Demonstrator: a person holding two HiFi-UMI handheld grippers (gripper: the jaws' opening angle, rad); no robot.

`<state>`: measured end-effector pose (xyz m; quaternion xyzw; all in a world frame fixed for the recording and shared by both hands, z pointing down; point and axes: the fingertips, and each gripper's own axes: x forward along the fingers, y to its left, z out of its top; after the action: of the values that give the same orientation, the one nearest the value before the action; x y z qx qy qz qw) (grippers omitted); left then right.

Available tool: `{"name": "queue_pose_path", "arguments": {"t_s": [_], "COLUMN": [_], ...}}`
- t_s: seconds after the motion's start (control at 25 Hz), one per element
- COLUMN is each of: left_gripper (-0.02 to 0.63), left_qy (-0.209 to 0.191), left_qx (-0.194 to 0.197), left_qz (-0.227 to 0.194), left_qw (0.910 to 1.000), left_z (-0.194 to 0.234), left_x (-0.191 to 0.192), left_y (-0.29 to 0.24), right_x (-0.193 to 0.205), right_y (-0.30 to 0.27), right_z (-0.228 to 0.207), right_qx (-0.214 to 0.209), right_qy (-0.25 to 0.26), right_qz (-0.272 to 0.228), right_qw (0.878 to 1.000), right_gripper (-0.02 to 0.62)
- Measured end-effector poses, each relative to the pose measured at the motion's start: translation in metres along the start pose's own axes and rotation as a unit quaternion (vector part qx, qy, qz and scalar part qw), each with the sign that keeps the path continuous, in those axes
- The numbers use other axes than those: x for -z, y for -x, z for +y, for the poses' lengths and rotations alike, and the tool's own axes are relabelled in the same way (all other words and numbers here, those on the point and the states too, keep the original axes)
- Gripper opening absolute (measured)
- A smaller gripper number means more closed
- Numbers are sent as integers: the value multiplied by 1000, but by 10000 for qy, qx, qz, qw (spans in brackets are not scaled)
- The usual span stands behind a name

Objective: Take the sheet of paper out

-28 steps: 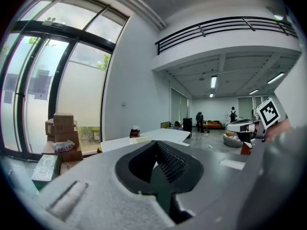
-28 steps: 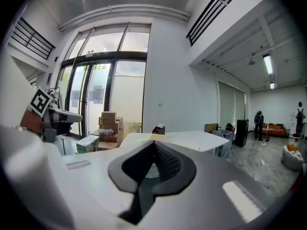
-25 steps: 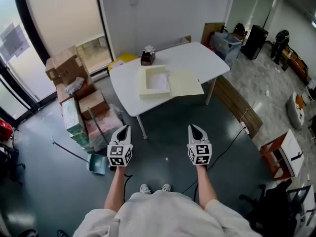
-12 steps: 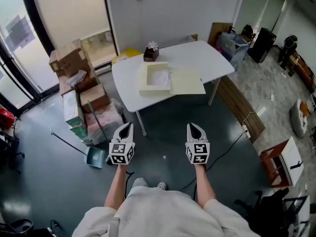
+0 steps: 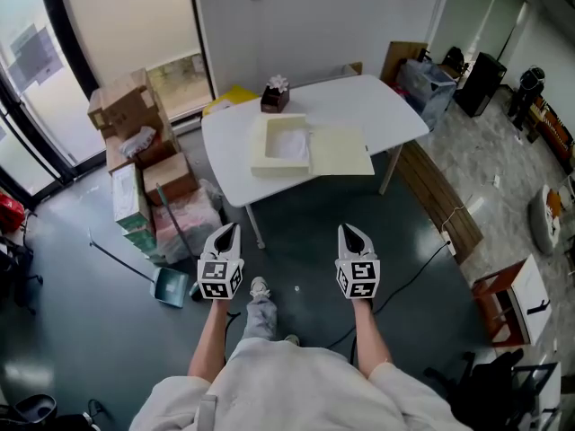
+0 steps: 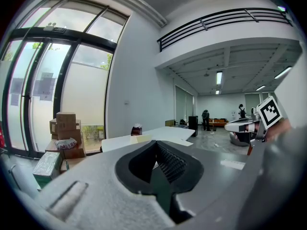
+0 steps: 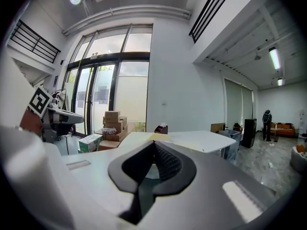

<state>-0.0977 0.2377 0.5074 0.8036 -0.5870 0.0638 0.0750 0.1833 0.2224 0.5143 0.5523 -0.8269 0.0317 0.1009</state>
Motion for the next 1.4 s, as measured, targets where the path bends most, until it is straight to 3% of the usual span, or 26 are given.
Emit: {"name": "queue_pose_path", "arguments": {"t_s": [0.52,1.08,1.4], "left_gripper": [5,5,5], "left_qy": [22,27,90], "left_qx": [176,562,596], "left_qz": [-23,-150,-109], "left_qw": [9998,9983,9981], "left_z": [31,110,161], "left_x": [-4,-55,-72], "left_y": [-103,-276,-356], "right_x": [-1,-46,-66], "right_y": [-83,-233,-314], "right_z": [-35,-88,-103], "right_qx": [187,720,881], "right_qy": [54,141,171], "right_qz": [123,215,241], "right_qw": [9997,9971,9957], "right_gripper": [2,2,2]}}
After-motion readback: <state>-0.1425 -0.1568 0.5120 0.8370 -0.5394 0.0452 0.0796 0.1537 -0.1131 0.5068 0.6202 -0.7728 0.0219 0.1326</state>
